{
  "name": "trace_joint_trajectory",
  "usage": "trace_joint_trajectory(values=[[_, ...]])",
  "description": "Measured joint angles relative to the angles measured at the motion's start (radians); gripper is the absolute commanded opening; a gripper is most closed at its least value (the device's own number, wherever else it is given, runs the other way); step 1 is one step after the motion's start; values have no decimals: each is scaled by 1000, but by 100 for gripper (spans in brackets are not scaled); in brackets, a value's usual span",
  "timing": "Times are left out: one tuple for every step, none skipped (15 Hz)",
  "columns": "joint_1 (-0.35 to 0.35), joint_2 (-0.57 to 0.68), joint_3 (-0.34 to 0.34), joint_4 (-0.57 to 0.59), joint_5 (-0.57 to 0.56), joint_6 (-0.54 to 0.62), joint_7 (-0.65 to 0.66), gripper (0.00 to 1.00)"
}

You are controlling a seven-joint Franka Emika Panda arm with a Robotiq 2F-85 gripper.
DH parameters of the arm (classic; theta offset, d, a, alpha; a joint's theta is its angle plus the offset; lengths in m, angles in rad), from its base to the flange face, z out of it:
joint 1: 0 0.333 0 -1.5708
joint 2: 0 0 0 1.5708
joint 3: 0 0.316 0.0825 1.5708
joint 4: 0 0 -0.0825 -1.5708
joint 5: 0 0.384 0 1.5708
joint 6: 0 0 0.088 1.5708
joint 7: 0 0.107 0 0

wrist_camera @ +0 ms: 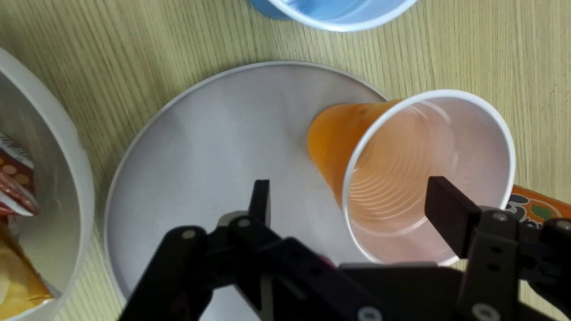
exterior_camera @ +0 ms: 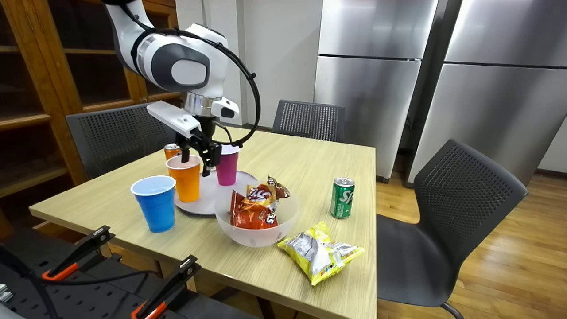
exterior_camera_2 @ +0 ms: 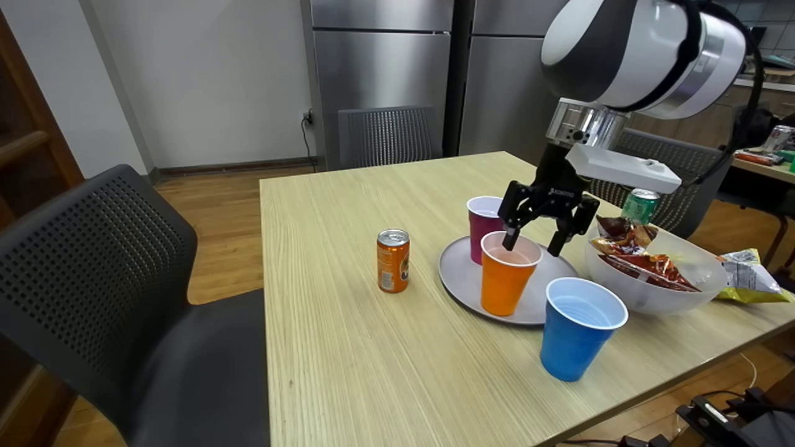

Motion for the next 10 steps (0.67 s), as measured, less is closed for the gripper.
trace_joint_trajectory(values=[[0, -6, 0, -1, 0, 1, 0, 95], [0, -13, 0, -2, 0, 1, 0, 98], [0, -23, 0, -6, 0, 3, 0, 100], [0, -34, 0, -12, 0, 5, 0, 100], [0, -47, 0, -19, 0, 7, 0, 100], [0, -61, 0, -28, 0, 10, 0, 100], [0, -76, 0, -38, 0, 14, 0, 100], [0, -93, 0, -51, 0, 17, 0, 100], [0, -110, 0, -64, 0, 21, 0, 100], [1, -128, 0, -80, 0, 24, 0, 100]])
